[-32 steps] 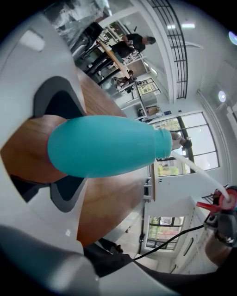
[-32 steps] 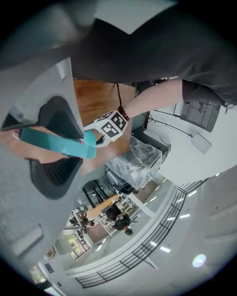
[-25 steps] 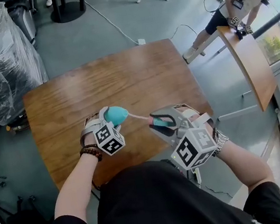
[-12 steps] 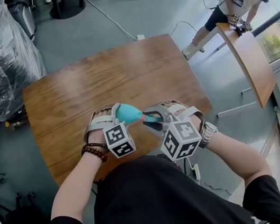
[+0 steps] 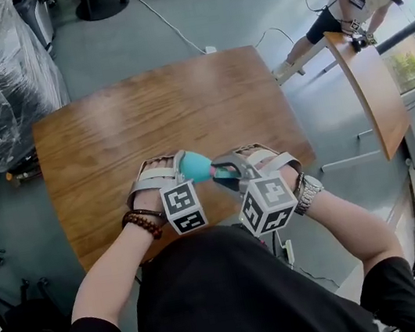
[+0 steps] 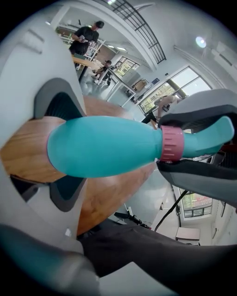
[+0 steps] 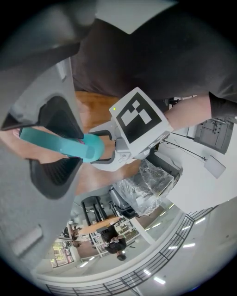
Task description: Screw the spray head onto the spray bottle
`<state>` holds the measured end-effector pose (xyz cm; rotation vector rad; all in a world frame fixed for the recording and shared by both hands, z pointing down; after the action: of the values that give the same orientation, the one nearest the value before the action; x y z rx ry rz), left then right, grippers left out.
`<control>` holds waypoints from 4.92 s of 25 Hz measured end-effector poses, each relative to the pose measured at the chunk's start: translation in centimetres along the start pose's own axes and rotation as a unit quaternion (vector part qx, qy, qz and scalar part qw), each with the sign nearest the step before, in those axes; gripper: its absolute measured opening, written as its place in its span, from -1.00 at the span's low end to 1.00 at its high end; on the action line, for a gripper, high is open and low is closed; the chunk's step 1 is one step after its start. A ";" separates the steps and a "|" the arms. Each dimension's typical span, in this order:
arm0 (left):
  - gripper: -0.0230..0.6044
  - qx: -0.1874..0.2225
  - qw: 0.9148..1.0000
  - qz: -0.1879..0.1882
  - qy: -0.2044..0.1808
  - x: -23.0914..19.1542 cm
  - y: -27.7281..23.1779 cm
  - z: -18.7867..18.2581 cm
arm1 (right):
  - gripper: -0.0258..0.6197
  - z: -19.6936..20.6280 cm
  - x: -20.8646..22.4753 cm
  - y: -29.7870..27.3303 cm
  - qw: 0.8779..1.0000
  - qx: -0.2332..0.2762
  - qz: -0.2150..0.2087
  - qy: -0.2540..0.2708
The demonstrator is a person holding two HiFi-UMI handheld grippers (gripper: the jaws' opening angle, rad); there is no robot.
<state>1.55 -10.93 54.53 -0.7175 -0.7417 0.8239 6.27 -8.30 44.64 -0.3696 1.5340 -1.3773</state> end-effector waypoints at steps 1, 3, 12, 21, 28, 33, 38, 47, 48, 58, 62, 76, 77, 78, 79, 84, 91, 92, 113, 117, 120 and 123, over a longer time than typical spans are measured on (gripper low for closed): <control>0.31 0.004 1.000 -0.003 0.002 -0.1 0.1 -0.1 | -0.54 0.0 0.1 0.1 1.000 0.000 0.001 0.002; 0.30 0.015 1.000 -0.012 0.006 -0.3 0.2 -0.1 | -0.54 0.1 0.3 0.1 1.000 0.005 0.000 -0.004; 0.28 0.035 0.997 -0.064 -0.011 -0.8 0.5 0.1 | -0.54 0.6 1.3 0.1 0.964 0.080 -0.088 -0.237; 0.28 0.045 0.995 -0.055 0.064 -1.5 0.4 -0.6 | -0.54 2.8 3.3 0.1 0.871 0.117 -0.060 -0.474; 0.28 0.011 0.992 -0.122 0.039 -3.1 0.4 -0.5 | -0.54 4.8 3.5 -0.3 0.694 0.170 -0.042 -0.698; 0.28 0.011 0.994 -0.094 0.047 -2.2 -0.1 -0.5 | -0.51 4.8 2.8 -0.6 0.652 0.186 -0.068 -0.732; 0.29 0.024 0.995 -0.065 0.071 -1.9 -0.2 -0.8 | -0.03 4.2 2.7 0.4 0.731 0.176 -0.060 -0.657; 0.29 0.023 0.999 -0.039 0.025 -2.7 0.0 1.1 | 0.10 1.8 4.7 9.2 0.962 0.140 0.063 -0.226; 0.29 0.021 0.999 -0.034 0.017 -2.7 0.0 1.3 | 0.10 1.5 4.4 9.7 0.982 0.106 0.068 -0.144; 0.29 0.039 0.996 0.066 -0.043 0.5 0.3 0.3 | 0.09 0.8 -1.7 4.4 0.928 -0.045 0.080 0.360; 0.29 0.039 0.994 0.093 -0.031 2.2 0.1 -0.3 | 0.09 0.1 -3.8 2.7 0.930 -0.019 0.067 0.362; 0.29 0.053 0.974 0.220 0.003 4.2 0.8 0.0 | 0.01 0.5 -5.8 3.4 0.843 -0.010 0.112 0.526; 0.29 0.050 0.972 0.231 0.002 4.6 0.8 0.1 | -0.07 0.5 -5.9 3.6 0.838 -0.006 0.112 0.535; 0.29 0.049 0.969 0.241 0.004 4.9 0.9 0.1 | -0.13 0.6 -5.9 3.8 0.835 -0.003 0.112 0.539; 0.29 0.049 0.967 0.249 0.007 5.1 1.0 0.1 | -0.16 0.6 -5.8 4.0 0.835 -0.002 0.113 0.538; 0.29 0.050 0.963 0.265 0.012 5.3 1.3 -0.1 | -0.09 0.4 -6.0 4.5 0.831 0.005 0.116 0.544; 0.29 0.054 0.959 0.279 0.000 5.5 1.9 -1.1 | -0.03 0.5 -7.1 3.2 0.813 0.009 0.102 0.573; 0.30 0.055 0.959 0.280 -0.005 5.6 2.0 -1.3 | -0.06 0.5 -7.0 3.1 0.814 0.009 0.104 0.572; 0.28 0.052 0.981 0.167 -0.084 4.7 1.2 -1.7 | -0.54 -0.2 -5.9 3.5 0.893 0.038 0.050 0.447; 0.27 0.055 0.986 0.143 -0.062 4.1 1.0 -1.7 | -0.54 -0.1 -4.7 3.2 0.942 0.032 0.023 0.335; 0.27 0.051 0.990 0.121 -0.050 3.6 0.7 -1.7 | -0.54 0.4 -4.0 2.6 0.970 0.019 0.001 0.243; 0.27 0.046 0.993 0.100 -0.038 3.3 0.3 -1.6 | -0.54 0.8 -3.4 1.8 0.990 0.017 -0.021 0.139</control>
<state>4.27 -8.51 54.39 -0.6867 -0.7025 1.0667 9.08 -5.61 44.73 -0.1946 1.7334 -1.5361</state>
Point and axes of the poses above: the fingertips, and each gripper's own axes: y backward along the fingers, x to its right, z out of its underside, the point moved 4 cm from there along y, backward along the fingers, and after that the axes turned 15 degrees about y, right-handed, at the moved point
